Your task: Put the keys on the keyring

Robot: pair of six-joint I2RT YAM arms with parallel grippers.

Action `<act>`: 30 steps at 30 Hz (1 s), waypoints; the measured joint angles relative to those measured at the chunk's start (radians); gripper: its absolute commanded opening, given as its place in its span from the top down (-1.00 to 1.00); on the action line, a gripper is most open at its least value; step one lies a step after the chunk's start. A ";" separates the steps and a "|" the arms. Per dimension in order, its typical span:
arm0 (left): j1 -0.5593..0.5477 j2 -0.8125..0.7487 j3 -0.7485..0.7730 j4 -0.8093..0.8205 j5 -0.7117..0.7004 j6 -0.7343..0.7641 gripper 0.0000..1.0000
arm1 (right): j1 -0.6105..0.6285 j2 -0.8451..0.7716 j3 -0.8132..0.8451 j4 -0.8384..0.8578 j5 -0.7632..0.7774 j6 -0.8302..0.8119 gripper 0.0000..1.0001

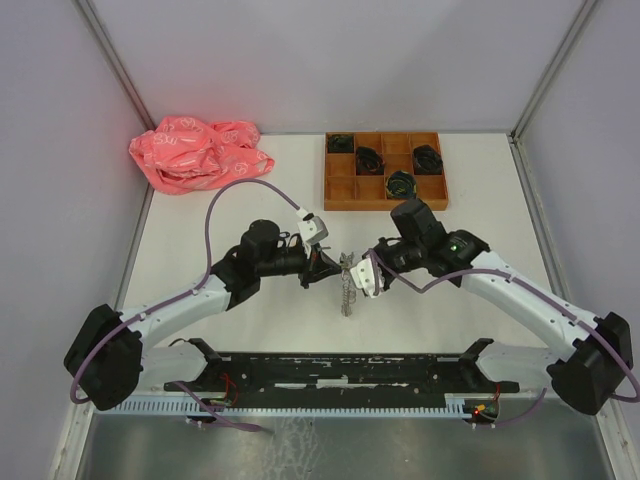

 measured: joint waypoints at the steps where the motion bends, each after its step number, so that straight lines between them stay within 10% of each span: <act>1: 0.000 0.000 0.000 0.000 0.001 0.000 0.95 | -0.007 -0.009 -0.018 0.023 -0.016 0.019 0.98; 12: 0.001 0.004 -0.021 0.015 0.003 0.000 0.91 | -0.046 -0.088 -0.251 0.452 -0.141 0.359 0.99; 30: 0.006 -0.163 -0.143 0.058 -0.240 -0.046 -0.23 | -0.067 -0.135 -0.289 0.534 -0.065 0.647 0.99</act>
